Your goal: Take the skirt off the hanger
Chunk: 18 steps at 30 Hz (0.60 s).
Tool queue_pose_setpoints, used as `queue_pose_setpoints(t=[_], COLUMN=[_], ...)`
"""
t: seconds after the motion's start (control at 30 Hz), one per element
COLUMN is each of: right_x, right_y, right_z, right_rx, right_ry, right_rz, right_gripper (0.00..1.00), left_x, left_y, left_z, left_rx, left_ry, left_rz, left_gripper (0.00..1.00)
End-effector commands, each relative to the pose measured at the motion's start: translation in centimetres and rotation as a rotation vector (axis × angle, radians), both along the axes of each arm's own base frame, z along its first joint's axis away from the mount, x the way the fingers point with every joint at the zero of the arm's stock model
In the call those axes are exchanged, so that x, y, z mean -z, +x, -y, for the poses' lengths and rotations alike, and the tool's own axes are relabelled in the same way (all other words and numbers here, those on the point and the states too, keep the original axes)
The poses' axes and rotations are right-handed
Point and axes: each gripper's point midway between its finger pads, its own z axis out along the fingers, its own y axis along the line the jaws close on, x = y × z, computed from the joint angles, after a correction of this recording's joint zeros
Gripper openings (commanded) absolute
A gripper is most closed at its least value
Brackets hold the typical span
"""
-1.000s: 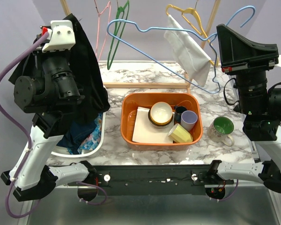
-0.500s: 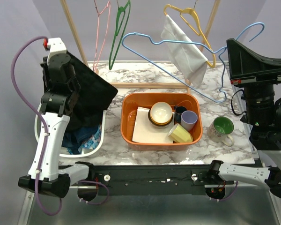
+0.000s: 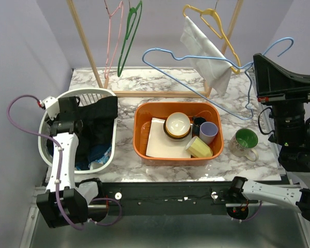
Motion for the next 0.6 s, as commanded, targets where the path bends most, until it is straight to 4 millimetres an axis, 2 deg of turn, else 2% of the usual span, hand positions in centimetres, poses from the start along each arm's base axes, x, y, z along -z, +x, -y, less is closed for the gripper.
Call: queue_pose_setpoints(t=[0.0,0.1,0.13,0.17,0.2,0.23,0.27,0.33,0.37,0.4,0.47,0.5,0.53,0.57], right_x=[0.2,0.7,1.0,1.1,1.2,1.5,1.5,1.7,1.9,2.0,2.1,2.3,2.5,2.6], right_y=[-0.5,-0.6,-0.4,-0.5,-0.4,-0.3,-0.2,-0.1,0.0,0.1,0.2,0.5,0.6,0.6], right_z=[2.5,2.6,2.4,2.5,2.4,2.2,2.2,2.0,1.8,1.6,1.3,0.9,0.7,0.6], right_rx=[0.049,0.051,0.053,0.052,0.051,0.048,0.049,0.045,0.041,0.042,0.037,0.036,0.036,0.036], right_ry=[0.039,0.026,0.019,0.021,0.016,0.012,0.013,0.015,0.01,0.009,0.003,-0.008,-0.015,-0.019], right_rz=[-0.002,-0.012,-0.018,-0.02,-0.025,-0.028,-0.031,-0.035,-0.038,-0.043,-0.044,-0.049,-0.055,-0.056], right_gripper=[0.01,0.01,0.01,0.01,0.01,0.01,0.01,0.01,0.01,0.01,0.01,0.01,0.01,0.01], left_x=[1.6,-0.2,-1.4,-4.4,-6.1,-9.3,-10.7,-11.8,-13.6,-13.6,-13.9,-13.8,-13.7,-12.8], left_y=[0.1,0.4,0.6,1.4,1.7,2.3,2.6,2.9,3.2,4.2,5.1,5.5,5.5,5.6], left_z=[1.2,1.4,1.3,1.4,1.6,1.7,2.1,2.9,3.3,5.2,7.5,9.3,10.2,11.0], left_rx=[-0.083,-0.086,-0.083,-0.046,-0.024,0.004,0.042,0.078,0.116,0.215,0.33,0.4,0.437,0.461], left_ry=[-0.191,-0.204,-0.198,-0.187,-0.185,-0.176,-0.182,-0.215,-0.219,-0.29,-0.369,-0.443,-0.481,-0.52], left_rz=[0.146,0.191,0.215,0.274,0.306,0.372,0.386,0.365,0.394,0.392,0.403,0.415,0.422,0.416], left_gripper=[0.51,0.64,0.72,0.8,0.94,0.99,0.99,0.99,0.99,0.99,0.99,0.97,0.91,0.87])
